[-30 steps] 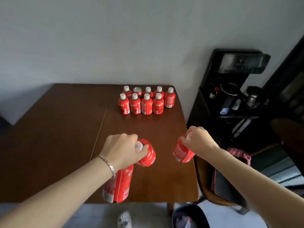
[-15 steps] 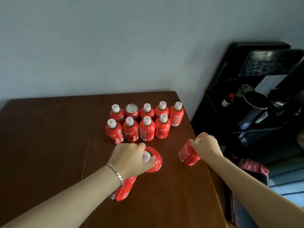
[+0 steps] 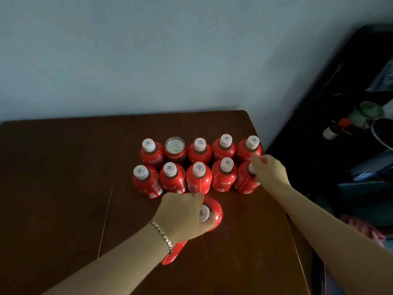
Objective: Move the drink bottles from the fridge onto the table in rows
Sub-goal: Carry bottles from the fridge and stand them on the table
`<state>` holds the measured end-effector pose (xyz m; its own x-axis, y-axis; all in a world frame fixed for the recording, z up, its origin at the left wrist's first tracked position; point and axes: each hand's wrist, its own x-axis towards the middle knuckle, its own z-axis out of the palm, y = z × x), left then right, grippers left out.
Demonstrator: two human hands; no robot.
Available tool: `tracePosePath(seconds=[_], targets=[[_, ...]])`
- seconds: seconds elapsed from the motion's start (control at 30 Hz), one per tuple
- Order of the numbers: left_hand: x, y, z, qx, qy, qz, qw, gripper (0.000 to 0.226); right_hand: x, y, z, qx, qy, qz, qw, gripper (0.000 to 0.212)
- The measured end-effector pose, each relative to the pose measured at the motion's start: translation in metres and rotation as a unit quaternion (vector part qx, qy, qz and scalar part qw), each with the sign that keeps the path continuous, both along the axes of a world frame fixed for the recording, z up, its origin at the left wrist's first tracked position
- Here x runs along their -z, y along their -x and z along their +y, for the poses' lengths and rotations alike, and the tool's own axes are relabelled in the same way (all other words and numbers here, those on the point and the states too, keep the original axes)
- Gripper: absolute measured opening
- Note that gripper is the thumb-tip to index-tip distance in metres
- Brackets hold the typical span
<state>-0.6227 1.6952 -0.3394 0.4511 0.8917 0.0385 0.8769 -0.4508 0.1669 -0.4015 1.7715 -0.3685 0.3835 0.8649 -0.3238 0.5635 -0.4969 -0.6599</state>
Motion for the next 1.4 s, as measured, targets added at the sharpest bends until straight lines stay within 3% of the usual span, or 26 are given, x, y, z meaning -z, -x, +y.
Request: tracePosePath(seconds=[0.1,0.13,0.2,0.27,0.4,0.5,0.53,0.6,0.67,0.7,0.77,0.83,1.0,1.17,1.23,1.33,1.4], targets=[[0.003,0.0,0.006,0.008,-0.022,-0.016,1.0,0.04,0.01,-0.007,-0.01,0.073,0.075,0.039,0.994,0.069],[0.004,0.0,0.007,0.012,-0.028,-0.023,0.999,0.039,0.014,-0.007,-0.012,0.107,0.116,0.107,0.982,0.076],[0.007,0.001,0.008,0.016,-0.031,-0.024,0.999,0.038,0.019,-0.002,-0.014,0.193,0.142,0.3,0.923,0.081],[0.009,0.002,0.007,0.02,-0.029,-0.017,0.999,0.038,0.019,0.002,-0.011,0.235,0.113,0.372,0.891,0.077],[0.008,0.007,0.003,0.025,-0.019,0.002,1.0,0.04,0.018,0.001,-0.011,0.256,0.127,0.33,0.899,0.076],[0.004,0.015,0.0,0.028,-0.033,0.001,0.999,0.04,0.006,0.012,-0.033,0.203,0.199,0.248,0.926,0.044],[0.002,0.018,-0.001,0.03,-0.033,0.0,0.999,0.04,0.003,0.021,-0.048,0.127,0.236,0.232,0.935,0.032],[0.001,0.023,-0.003,0.034,-0.031,-0.003,0.999,0.042,0.006,0.045,-0.079,-0.117,0.26,0.175,0.942,0.062],[0.002,0.028,-0.005,0.039,-0.037,0.0,0.999,0.042,0.016,0.075,-0.1,-0.321,0.137,0.068,0.935,0.097],[0.004,0.03,-0.006,0.044,-0.035,0.002,0.998,0.041,0.018,0.089,-0.108,-0.357,0.065,0.027,0.932,0.101],[0.007,0.034,-0.008,0.048,-0.032,0.007,0.998,0.039,0.025,0.112,-0.112,-0.342,-0.009,-0.012,0.94,0.095],[0.008,0.042,-0.008,0.037,-0.033,0.035,0.998,0.042,0.033,0.128,-0.11,-0.304,-0.026,-0.023,0.952,0.089],[0.027,0.084,-0.007,-0.125,0.046,0.009,0.991,0.063,0.049,0.162,-0.109,-0.162,-0.027,0.046,0.985,0.078],[0.044,0.103,-0.013,-0.288,0.103,-0.197,0.931,0.069,0.059,0.176,-0.108,-0.104,-0.031,0.087,0.99,0.096],[0.051,0.106,-0.015,-0.336,0.164,-0.253,0.892,0.071,0.058,0.178,-0.106,-0.092,-0.033,0.12,0.988,0.1],[0.053,0.107,-0.018,-0.385,0.279,-0.355,0.805,0.064,0.055,0.18,-0.1,-0.085,-0.031,0.153,0.984,0.097],[0.053,0.109,-0.015,-0.381,0.297,-0.375,0.791,0.063,0.053,0.18,-0.094,-0.082,-0.022,0.164,0.983,0.092]])
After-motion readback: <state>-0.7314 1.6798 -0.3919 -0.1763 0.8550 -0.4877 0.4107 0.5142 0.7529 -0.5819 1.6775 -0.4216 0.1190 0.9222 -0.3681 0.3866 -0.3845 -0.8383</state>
